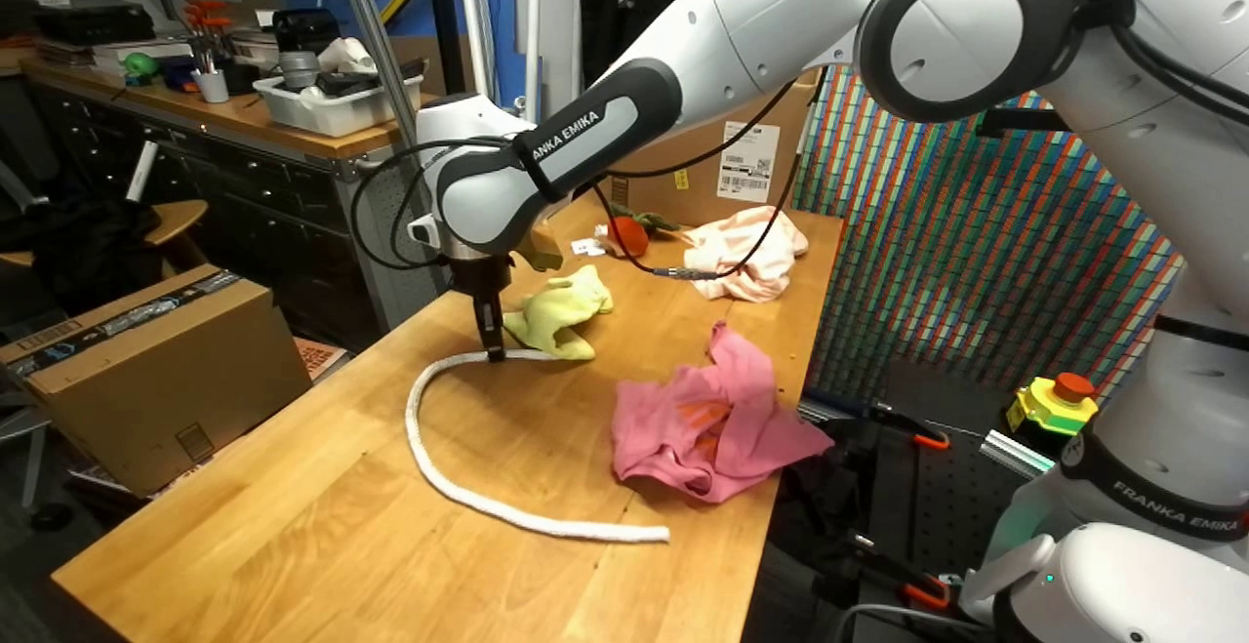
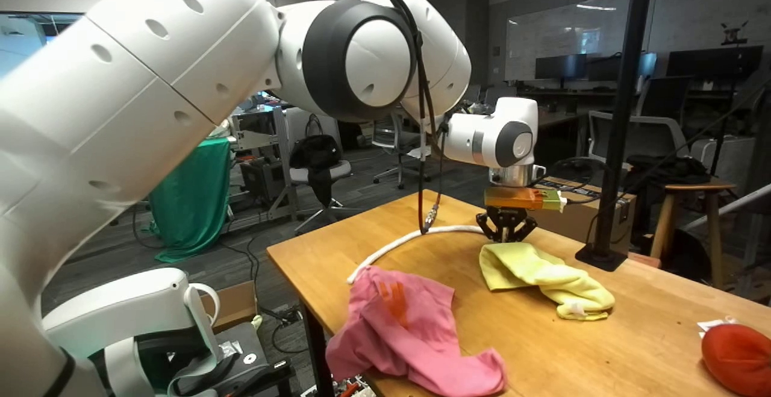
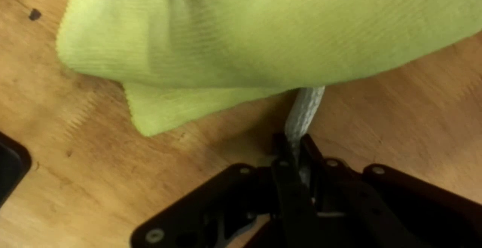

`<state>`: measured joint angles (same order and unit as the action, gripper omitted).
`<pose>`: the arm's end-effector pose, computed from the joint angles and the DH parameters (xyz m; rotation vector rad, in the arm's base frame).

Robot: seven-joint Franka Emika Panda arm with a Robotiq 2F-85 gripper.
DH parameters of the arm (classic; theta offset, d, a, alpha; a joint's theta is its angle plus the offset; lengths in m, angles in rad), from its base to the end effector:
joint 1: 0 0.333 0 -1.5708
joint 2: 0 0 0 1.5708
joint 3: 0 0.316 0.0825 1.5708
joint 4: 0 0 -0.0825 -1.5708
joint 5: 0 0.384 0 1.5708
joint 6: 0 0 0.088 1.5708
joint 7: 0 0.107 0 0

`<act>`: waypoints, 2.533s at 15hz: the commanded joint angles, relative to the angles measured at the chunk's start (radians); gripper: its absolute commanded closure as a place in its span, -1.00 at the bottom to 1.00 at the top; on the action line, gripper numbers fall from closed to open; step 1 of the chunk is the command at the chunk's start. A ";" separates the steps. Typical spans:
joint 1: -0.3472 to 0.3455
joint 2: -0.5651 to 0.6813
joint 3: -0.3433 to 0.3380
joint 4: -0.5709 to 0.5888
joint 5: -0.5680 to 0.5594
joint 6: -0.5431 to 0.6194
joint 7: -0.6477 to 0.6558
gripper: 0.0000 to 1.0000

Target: Separate the things on the heap

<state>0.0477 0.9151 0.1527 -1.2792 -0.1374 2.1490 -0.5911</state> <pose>0.7358 0.1155 0.1970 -2.8723 -1.2346 0.0505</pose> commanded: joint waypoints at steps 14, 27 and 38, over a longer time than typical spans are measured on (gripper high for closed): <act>0.063 0.002 0.065 -0.032 0.163 0.044 0.271 0.88; 0.152 -0.029 0.089 -0.113 0.183 0.207 0.375 0.88; 0.227 -0.028 0.070 -0.120 0.175 0.328 0.529 0.90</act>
<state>0.2542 0.9022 0.2333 -1.3805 0.0298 2.4319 -0.1053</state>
